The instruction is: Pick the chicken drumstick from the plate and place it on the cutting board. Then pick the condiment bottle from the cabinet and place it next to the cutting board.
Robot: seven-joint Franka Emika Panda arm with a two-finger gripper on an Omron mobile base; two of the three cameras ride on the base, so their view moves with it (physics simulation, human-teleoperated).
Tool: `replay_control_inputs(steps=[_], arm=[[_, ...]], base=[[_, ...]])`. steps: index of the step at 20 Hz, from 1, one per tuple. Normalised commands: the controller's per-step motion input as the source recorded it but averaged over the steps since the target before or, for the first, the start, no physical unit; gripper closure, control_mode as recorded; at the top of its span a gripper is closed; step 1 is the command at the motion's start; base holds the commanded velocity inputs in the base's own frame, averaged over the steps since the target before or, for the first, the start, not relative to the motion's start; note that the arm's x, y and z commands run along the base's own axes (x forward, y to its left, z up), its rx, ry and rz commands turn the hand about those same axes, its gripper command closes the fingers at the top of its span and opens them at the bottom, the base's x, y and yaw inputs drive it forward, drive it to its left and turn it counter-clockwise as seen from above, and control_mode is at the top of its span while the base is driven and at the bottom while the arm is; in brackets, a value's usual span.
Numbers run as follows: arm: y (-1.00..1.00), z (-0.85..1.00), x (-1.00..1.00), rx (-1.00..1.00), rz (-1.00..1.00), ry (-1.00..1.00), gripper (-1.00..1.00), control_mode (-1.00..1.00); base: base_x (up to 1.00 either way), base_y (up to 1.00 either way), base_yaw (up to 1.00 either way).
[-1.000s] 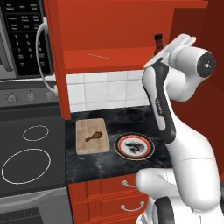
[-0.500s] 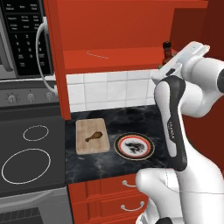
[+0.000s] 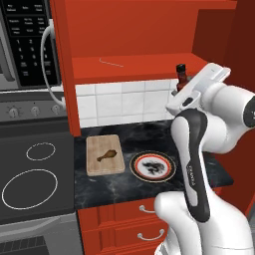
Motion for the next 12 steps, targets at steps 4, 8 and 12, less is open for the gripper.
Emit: replay_control_inputs(steps=[4,8,12], arm=[[0.35,-0.50,-0.01,0.00,0.08,0.01,1.00,-1.00],[0.11,-0.50,-0.01,0.00,0.12,0.00,1.00,-1.00],[0.00,-0.33,0.00,0.00,0.16,0.00,1.00,-1.00]], base=[[0.00,0.00,0.00],[0.00,0.00,0.00],[0.00,0.00,0.00]])
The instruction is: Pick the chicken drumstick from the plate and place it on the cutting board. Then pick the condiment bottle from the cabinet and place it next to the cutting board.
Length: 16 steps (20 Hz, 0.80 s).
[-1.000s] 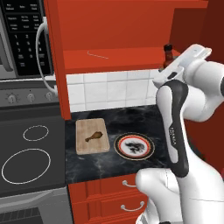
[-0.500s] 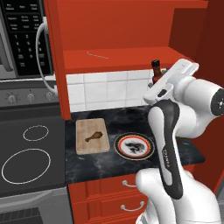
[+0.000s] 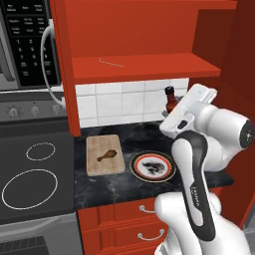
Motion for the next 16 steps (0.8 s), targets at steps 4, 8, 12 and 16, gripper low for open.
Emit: replay_control_inputs(steps=[4,8,12,16], arm=[[0.00,-0.29,0.00,0.00,0.17,0.00,1.00,-1.00],[0.01,-0.33,0.00,0.00,0.17,0.00,1.00,-1.00],[0.18,-0.47,0.00,0.00,0.18,-0.02,1.00,-1.00],[0.40,-0.61,0.00,-0.01,0.18,-0.09,1.00,-1.00]], base=[[0.00,0.00,0.00],[0.00,0.00,0.00],[0.00,0.00,0.00],[0.00,0.00,0.00]])
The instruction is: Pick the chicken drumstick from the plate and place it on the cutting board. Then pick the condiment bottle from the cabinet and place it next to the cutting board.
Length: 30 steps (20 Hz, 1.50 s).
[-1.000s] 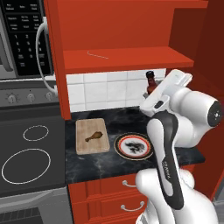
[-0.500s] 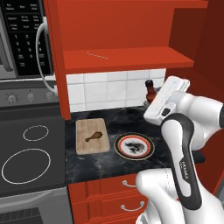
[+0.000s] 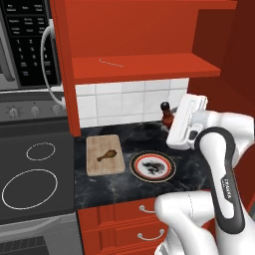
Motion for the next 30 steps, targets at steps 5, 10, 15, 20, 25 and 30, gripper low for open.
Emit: replay_control_inputs(steps=[5,10,15,20,25,30], arm=[[0.29,-0.46,0.00,-0.01,0.19,-0.15,1.00,-1.00],[0.00,-0.01,0.00,0.00,0.01,-0.01,1.00,-1.00],[0.12,-0.44,0.00,0.05,0.00,0.09,1.00,-1.00],[0.18,-0.39,0.00,0.09,0.00,0.08,1.00,-1.00],[0.10,-0.21,0.02,0.10,0.00,0.01,1.00,-1.00],[0.00,-0.06,0.02,0.08,0.00,0.00,1.00,-1.00]], base=[[0.00,0.00,0.00],[0.00,0.00,0.00],[0.00,0.00,0.00],[0.00,0.00,0.00],[0.00,0.00,0.00],[0.00,0.00,0.00]])
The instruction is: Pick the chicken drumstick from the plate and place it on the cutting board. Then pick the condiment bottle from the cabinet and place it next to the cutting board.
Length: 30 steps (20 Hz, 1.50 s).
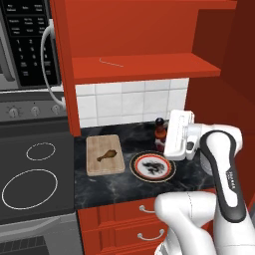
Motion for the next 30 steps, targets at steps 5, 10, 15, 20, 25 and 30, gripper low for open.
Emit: replay_control_inputs(steps=[5,10,15,20,25,30], arm=[[0.00,0.00,0.03,0.06,0.00,0.00,1.00,-1.00],[0.00,-0.17,0.04,0.06,0.00,0.00,1.00,-1.00],[0.00,-0.38,0.06,0.09,0.00,0.00,1.00,-1.00],[0.01,-0.32,0.00,0.11,0.01,0.06,1.00,-1.00],[0.05,-0.17,-0.03,0.10,0.01,0.08,1.00,-1.00],[0.07,-0.16,-0.09,0.11,0.01,0.06,1.00,-1.00]], base=[[0.00,0.00,0.00],[0.00,0.00,0.00],[0.00,0.00,0.00],[0.00,0.00,0.00],[0.00,0.00,0.00],[0.00,0.00,0.00]])
